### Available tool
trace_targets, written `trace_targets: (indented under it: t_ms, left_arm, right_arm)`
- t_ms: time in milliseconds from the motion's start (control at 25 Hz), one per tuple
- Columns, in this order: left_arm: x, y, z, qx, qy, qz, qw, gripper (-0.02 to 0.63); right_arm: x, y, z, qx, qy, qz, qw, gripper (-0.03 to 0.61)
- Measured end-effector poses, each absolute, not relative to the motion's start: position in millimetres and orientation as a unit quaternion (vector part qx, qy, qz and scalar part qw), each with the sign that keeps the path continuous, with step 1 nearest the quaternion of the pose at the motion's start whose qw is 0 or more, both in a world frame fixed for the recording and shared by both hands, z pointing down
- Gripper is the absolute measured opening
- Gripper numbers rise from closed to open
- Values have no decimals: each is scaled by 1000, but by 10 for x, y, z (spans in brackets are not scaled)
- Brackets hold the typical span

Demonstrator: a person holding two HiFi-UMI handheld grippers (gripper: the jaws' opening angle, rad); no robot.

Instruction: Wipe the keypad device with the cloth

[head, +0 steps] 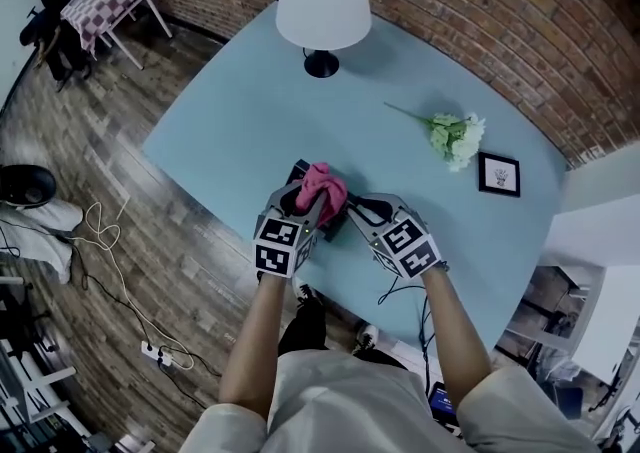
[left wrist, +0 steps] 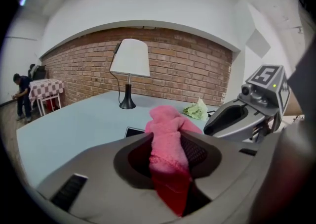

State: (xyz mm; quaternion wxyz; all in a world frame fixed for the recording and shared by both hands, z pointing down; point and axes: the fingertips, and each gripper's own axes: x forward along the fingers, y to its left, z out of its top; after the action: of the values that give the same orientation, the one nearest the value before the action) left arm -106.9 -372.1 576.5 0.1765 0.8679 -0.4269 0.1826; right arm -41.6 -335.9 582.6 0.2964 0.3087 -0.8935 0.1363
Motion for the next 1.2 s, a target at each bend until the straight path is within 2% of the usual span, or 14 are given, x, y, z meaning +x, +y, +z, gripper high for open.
trace_targets:
  t_ms: [1200]
  left_arm:
    - [-1505, -3187, 6533, 830, -456, 204, 249, 170]
  right_arm:
    - [-389, -3382, 5830, 294, -903, 162, 269, 106]
